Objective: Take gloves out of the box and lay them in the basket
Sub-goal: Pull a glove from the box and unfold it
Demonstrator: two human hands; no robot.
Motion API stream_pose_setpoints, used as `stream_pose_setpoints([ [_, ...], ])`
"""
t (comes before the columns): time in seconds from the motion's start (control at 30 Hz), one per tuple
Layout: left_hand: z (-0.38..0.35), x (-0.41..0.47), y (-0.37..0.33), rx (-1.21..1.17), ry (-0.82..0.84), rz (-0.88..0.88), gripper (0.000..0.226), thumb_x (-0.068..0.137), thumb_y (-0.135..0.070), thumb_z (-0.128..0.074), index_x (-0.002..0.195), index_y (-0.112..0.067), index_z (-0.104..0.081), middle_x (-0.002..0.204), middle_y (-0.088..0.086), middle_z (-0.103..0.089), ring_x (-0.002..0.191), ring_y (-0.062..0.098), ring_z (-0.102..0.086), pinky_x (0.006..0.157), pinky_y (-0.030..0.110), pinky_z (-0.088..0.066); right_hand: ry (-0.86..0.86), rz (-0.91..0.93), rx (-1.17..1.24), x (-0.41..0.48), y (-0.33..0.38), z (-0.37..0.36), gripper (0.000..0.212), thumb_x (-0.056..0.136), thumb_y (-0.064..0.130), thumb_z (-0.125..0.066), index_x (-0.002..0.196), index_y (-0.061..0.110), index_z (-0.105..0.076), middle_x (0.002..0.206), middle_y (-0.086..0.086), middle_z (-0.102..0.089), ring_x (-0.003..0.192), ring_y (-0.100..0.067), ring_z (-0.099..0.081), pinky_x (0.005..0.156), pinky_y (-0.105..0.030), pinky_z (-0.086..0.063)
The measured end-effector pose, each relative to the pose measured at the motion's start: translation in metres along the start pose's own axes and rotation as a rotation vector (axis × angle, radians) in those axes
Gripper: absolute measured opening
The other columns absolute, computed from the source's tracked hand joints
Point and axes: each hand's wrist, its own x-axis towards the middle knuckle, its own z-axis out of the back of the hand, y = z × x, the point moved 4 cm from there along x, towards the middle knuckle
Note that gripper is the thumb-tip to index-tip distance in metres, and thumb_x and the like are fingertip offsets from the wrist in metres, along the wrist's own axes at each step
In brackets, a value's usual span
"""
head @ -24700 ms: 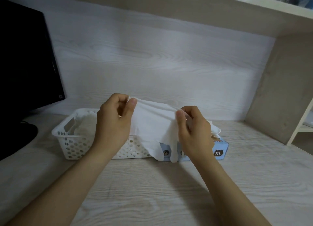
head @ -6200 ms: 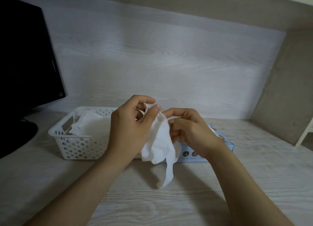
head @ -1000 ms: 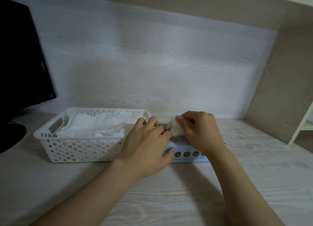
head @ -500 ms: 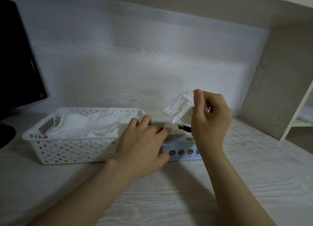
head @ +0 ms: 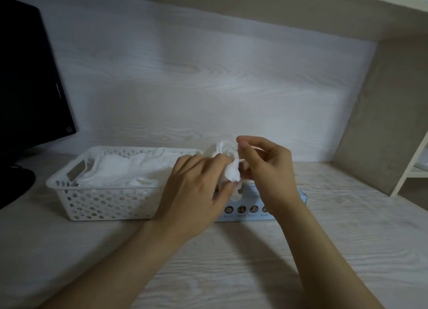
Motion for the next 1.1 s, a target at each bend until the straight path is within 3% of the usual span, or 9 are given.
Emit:
stream_pose_setpoints([
  [0.13, 0.005, 0.000, 0.010, 0.016, -0.055, 0.091, 0.026, 0.106, -0.034, -0.050, 0.122, -0.022, -0.066, 0.096, -0.007, -0.068, 0.091, 0.018, -0.059, 0.087, 0.038, -0.045, 0.121, 0.102, -0.014, -0.001, 0.004, 0.000, 0.043, 0.090, -0.014, -0.058, 0.122, 0.012, -0.066, 0.107, -0.011, -0.077, 0.082, -0.039, -0.072, 0.073, -0.043, -0.062],
  [0.27, 0.006, 0.002, 0.016, 0.079, -0.035, 0.120, 0.038, 0.108, -0.037, -0.038, 0.123, -0.021, -0.069, 0.104, -0.007, -0.069, 0.096, 0.019, -0.061, 0.087, 0.039, -0.044, 0.265, 0.207, -0.231, -0.004, -0.001, -0.011, 0.031, 0.087, 0.007, -0.085, 0.113, 0.018, -0.072, 0.106, -0.001, -0.076, 0.088, -0.025, -0.072, 0.068, -0.031, -0.053],
  [0.37, 0.007, 0.005, 0.017, 0.058, -0.016, 0.106, 0.032, 0.105, -0.030, -0.047, 0.128, -0.017, -0.066, 0.100, -0.004, -0.074, 0.089, 0.021, -0.068, 0.089, 0.040, -0.048, 0.219, 0.259, -0.351, 0.001, -0.006, -0.010, 0.010, 0.095, 0.012, -0.077, 0.100, 0.020, -0.079, 0.093, 0.003, -0.079, 0.083, -0.018, -0.072, 0.064, -0.024, -0.049],
  [0.47, 0.007, 0.004, 0.015, -0.029, 0.035, 0.145, 0.038, 0.095, -0.012, -0.067, 0.131, -0.020, -0.057, 0.101, -0.006, -0.074, 0.089, 0.016, -0.067, 0.097, 0.033, -0.043, 0.111, 0.237, -0.342, 0.002, -0.007, -0.005, 0.026, 0.097, -0.001, -0.062, 0.096, 0.018, -0.080, 0.089, 0.003, -0.079, 0.078, -0.014, -0.070, 0.062, -0.016, -0.047],
  [0.63, 0.012, 0.004, 0.012, -0.033, -0.033, 0.150, 0.015, 0.099, -0.009, -0.055, 0.107, -0.016, -0.066, 0.085, -0.005, -0.071, 0.081, 0.019, -0.062, 0.094, 0.023, -0.036, -0.056, 0.321, -0.425, -0.001, -0.004, -0.003, 0.026, 0.100, 0.003, -0.054, 0.093, 0.020, -0.073, 0.091, 0.007, -0.075, 0.079, -0.012, -0.067, 0.059, -0.018, -0.047],
  [0.77, 0.009, 0.005, 0.016, 0.003, -0.027, 0.107, 0.017, 0.101, -0.013, -0.052, 0.103, -0.017, -0.069, 0.079, -0.008, -0.067, 0.072, 0.018, -0.062, 0.090, 0.033, -0.039, -0.134, 0.411, -0.515, 0.002, -0.009, 0.000, 0.027, 0.097, -0.001, -0.054, 0.103, 0.025, -0.059, 0.089, 0.004, -0.060, 0.075, -0.016, -0.058, 0.063, -0.027, -0.046],
  [0.87, 0.008, 0.005, 0.021, 0.009, -0.031, 0.133, 0.021, 0.105, -0.026, -0.049, 0.101, -0.019, -0.069, 0.078, -0.009, -0.067, 0.073, 0.017, -0.061, 0.087, 0.039, -0.043, -0.110, 0.470, -0.612, 0.003, -0.010, -0.001, 0.036, 0.088, -0.010, -0.062, 0.088, 0.026, -0.069, 0.106, -0.001, -0.055, 0.095, -0.005, -0.059, 0.075, -0.014, -0.046],
  [1.0, 0.009, 0.005, 0.026, -0.024, -0.056, 0.154, 0.019, 0.104, -0.035, -0.057, 0.096, -0.022, -0.068, 0.074, -0.010, -0.067, 0.070, 0.015, -0.060, 0.089, 0.039, -0.043, 0.125, 0.402, -0.669, -0.005, -0.012, -0.011, 0.009, 0.086, 0.039, -0.068, 0.090, 0.037, -0.076, 0.113, 0.015, -0.055, 0.114, -0.007, -0.057, 0.088, -0.026, -0.050],
  [1.1, 0.012, 0.006, 0.026, -0.047, -0.092, 0.165, 0.024, 0.105, -0.035, -0.054, 0.093, -0.019, -0.068, 0.072, -0.008, -0.068, 0.067, 0.017, -0.062, 0.087, 0.039, -0.044, 0.240, 0.387, -0.797, -0.007, -0.017, -0.016, 0.037, 0.073, 0.058, -0.083, 0.103, 0.039, -0.076, 0.120, 0.016, -0.051, 0.120, -0.011, -0.052, 0.095, -0.035, -0.049],
])
